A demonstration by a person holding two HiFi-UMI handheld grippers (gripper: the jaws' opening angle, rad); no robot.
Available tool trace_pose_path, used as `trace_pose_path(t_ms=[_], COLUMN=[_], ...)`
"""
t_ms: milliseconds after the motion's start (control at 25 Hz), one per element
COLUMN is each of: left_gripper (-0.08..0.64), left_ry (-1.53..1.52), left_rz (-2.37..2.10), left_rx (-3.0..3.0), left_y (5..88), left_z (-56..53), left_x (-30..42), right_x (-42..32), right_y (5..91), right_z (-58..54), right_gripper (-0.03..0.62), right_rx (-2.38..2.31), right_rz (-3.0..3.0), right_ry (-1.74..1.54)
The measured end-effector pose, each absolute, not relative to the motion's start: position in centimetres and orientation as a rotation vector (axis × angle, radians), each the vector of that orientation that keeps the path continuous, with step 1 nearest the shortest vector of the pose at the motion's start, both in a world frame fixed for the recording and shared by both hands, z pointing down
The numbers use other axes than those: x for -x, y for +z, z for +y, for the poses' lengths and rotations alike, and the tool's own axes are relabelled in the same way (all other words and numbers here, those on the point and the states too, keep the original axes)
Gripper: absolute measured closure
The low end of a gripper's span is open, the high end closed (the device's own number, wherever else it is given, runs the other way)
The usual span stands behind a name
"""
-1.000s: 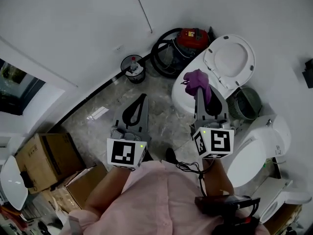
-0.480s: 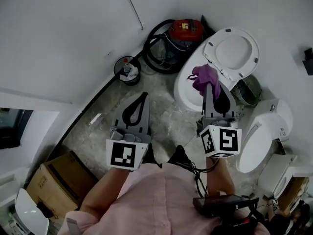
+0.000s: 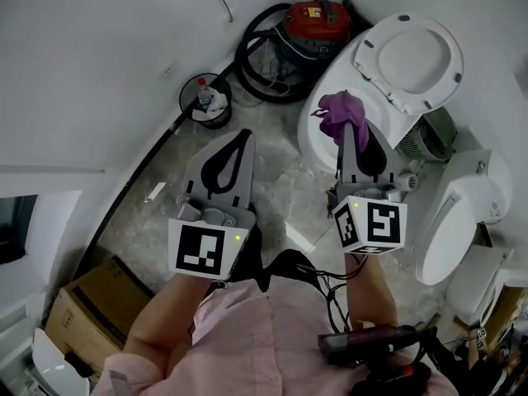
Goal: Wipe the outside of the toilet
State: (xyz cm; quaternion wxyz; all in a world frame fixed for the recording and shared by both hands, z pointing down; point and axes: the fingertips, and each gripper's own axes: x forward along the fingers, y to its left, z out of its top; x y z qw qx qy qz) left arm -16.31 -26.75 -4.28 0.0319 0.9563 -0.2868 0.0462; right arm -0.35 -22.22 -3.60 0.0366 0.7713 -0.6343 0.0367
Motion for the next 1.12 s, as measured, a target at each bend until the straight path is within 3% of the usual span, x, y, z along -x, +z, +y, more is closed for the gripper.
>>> trace_pose_path(t_ms=[760, 1120], left_gripper=[0.552, 0.552], left_ry=[0.017, 0.003], left_rz=[-0.743, -0.685], left_rx=[-3.003, -2.995], left_y=[23.1, 29.5], left_z=[-28.1, -30.0], left_x=[12.7, 11.9], right_x=[1.9, 1.1], right_y=[32.6, 42.0], right_z=[-22.2, -25.0], right_gripper=[0.526, 0.526], right_rx=[-2.501, -2.607], right_rz=[-1.890, -1.829], right_ry=[0.368, 0.466])
